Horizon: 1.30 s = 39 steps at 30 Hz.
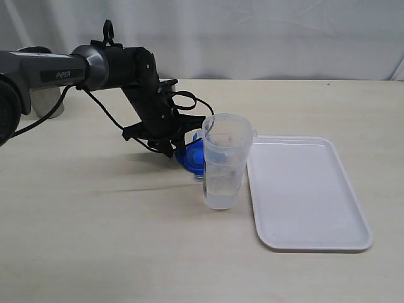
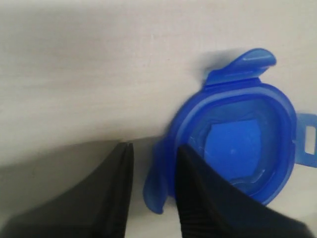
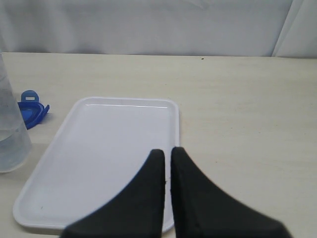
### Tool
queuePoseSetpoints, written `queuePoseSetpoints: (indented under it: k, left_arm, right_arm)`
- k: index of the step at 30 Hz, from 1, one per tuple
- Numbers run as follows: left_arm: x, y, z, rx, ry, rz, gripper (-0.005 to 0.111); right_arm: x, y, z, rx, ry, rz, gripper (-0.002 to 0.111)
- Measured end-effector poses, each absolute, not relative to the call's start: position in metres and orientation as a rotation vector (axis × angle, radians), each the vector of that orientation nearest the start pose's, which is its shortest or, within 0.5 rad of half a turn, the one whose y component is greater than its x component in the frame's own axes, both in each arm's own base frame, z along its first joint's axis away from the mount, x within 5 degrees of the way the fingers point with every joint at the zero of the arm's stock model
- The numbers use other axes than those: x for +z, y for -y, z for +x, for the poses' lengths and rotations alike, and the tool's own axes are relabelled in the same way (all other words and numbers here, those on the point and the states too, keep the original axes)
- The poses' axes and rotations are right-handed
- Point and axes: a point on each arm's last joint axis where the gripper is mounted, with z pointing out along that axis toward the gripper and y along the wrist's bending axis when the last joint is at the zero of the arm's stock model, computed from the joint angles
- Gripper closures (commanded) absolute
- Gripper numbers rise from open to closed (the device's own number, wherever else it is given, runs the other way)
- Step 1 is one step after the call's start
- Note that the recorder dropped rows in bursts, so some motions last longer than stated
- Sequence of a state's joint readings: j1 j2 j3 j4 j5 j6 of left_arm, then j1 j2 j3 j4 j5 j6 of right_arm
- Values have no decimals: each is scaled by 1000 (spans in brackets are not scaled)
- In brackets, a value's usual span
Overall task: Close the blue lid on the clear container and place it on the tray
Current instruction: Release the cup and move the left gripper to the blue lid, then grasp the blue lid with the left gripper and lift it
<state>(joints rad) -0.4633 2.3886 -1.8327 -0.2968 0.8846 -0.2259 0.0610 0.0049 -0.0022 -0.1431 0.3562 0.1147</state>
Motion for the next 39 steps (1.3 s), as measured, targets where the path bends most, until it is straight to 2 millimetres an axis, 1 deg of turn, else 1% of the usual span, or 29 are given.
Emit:
queuePoseSetpoints:
  k: [3,11,13,18,27,29,32,34,39]
  left_arm:
    - [109,238,426,-488,-2982,110,79]
    - [108,237,426,-483,-2987,115,79]
    - [106,237,425,-480,-2998,116,83]
    - [104,237,425,-469,-3004,122,106]
    - [106,237,426,-464,-2996,134,107]
    - [107,235,426,-435,-2995,157,107]
    - [113,230,427,-346,-2983,221,107]
    - [122,226,427,-285,-2962,265,107]
    - [154,220,428,-207,-2881,322,107]
  right_arm:
    - [182,1,54,-17,-1838,-39,104]
    - [182,1,54,-17,-1838,-39,104]
    - [182,1,54,-17,-1838,-39,104]
    - [182,1,54,-17,-1838,-39,104]
    - [182,1,54,-17,-1838,-39,104]
    - [182,1,54,-17,-1838,-39,104]
    - [182,1,54,-17,-1838,-39,104]
    - [182,1,54,-17,-1838,-39,104]
    - [182,1,54,-17,-1838,-39,104]
